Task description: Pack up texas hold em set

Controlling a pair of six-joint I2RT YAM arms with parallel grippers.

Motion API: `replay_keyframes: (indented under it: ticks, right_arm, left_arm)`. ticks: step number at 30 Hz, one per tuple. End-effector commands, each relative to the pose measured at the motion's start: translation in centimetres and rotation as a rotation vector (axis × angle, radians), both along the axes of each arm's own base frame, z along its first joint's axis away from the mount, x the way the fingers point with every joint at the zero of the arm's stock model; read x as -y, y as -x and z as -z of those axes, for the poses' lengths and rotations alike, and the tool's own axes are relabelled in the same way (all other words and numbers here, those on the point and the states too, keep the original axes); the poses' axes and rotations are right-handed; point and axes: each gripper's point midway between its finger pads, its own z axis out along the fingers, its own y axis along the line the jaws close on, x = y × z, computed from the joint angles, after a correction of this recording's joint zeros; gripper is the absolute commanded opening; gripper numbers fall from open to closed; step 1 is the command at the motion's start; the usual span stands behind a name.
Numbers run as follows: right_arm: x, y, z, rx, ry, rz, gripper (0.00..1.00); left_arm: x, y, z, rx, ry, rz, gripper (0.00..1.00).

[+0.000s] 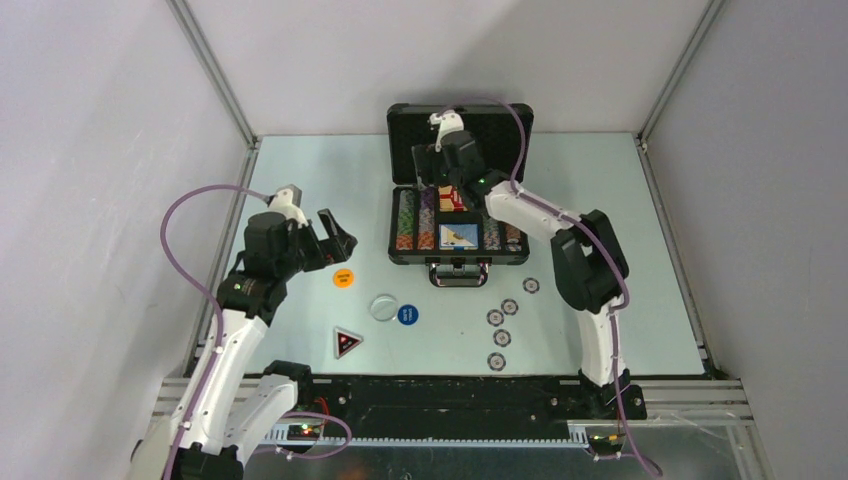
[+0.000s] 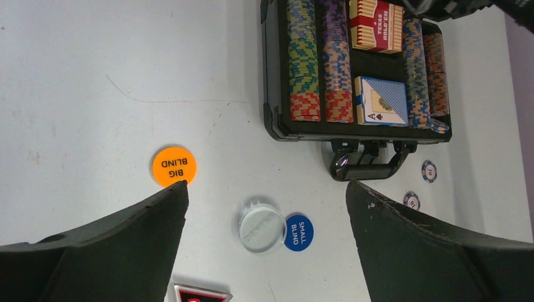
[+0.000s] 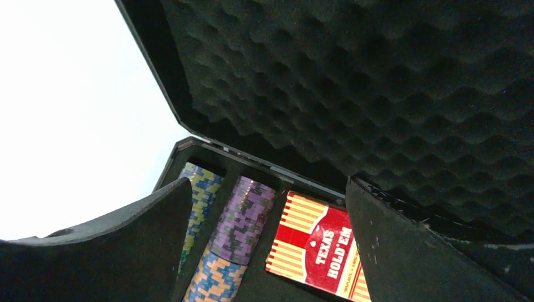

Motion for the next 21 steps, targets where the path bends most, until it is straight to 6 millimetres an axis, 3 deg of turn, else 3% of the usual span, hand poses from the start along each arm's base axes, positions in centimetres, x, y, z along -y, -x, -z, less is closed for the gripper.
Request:
replay_keyframes:
  ticks: [1,6,21]
  right_arm:
    - [0.9,-3.0,-2.7,0.140,-0.041,0.149,0.93]
    - [1.4,-3.7,-0.7,0.132,-0.008,0.180,0.87]
    - [5.2,-4.9,5.5,-0.075,-0.044,0.381,0.83]
  left_arm:
    - [0.1,-0.2,-0.5,0.033,0.001,0.018,1.00]
    - [0.2,-0.2,-0.6,0.034,0.004,0.021,1.00]
    - [0.2,-0.2,-0.6,0.034,0.006,0.020,1.00]
